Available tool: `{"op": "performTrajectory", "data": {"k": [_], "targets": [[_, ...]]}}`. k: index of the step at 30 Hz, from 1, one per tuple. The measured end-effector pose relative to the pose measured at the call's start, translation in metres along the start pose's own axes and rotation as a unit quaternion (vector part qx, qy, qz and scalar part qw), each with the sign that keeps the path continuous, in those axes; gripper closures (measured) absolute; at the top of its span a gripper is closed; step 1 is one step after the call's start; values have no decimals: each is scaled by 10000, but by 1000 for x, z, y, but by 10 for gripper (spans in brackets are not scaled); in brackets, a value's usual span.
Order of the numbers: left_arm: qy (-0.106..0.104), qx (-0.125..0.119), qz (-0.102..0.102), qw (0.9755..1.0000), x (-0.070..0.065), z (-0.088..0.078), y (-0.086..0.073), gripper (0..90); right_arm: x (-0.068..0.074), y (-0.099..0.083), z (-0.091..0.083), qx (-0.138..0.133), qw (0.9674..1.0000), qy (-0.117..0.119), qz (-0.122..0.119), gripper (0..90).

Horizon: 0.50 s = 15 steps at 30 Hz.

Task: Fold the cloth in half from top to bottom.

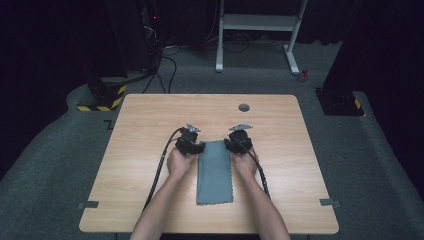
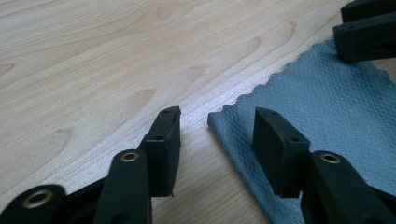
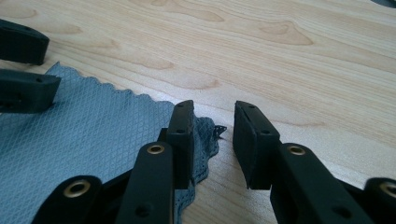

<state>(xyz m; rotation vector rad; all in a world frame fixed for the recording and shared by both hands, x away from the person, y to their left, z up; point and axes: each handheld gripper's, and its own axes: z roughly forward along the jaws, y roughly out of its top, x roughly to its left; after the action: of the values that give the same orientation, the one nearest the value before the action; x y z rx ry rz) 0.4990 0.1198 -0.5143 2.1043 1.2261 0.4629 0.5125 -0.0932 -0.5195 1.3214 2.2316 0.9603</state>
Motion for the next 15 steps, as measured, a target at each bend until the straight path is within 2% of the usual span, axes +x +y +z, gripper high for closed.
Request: {"op": "performTrajectory", "data": {"k": [3, 8, 10, 12, 14, 15], "targets": [[-11, -42, 12, 10000, -1, 1, 1, 582, 0, 0, 0, 6, 10000, 14, -75, 705], [-142, -56, 57, 9999, -4, 1, 1, 748, 1, 1, 1, 6, 9995, 288, -147, 878], [-225, -52, -29, 9997, -1, 2, 2, 774, 1, 1, 1, 21, 9995, 283, -127, 881], [-449, -62, -290, 9985, 2, 3, 1, 864, 2, 1, 1, 53, 9995, 283, -138, 888], [-478, -63, -288, 9984, 4, 3, 1, 885, 1, 2, 0, 57, 9994, 320, -135, 894], [-497, -76, -262, 9984, 4, 3, 1, 889, -2, 1, -1, 73, 9991, 411, -60, 895]]}}
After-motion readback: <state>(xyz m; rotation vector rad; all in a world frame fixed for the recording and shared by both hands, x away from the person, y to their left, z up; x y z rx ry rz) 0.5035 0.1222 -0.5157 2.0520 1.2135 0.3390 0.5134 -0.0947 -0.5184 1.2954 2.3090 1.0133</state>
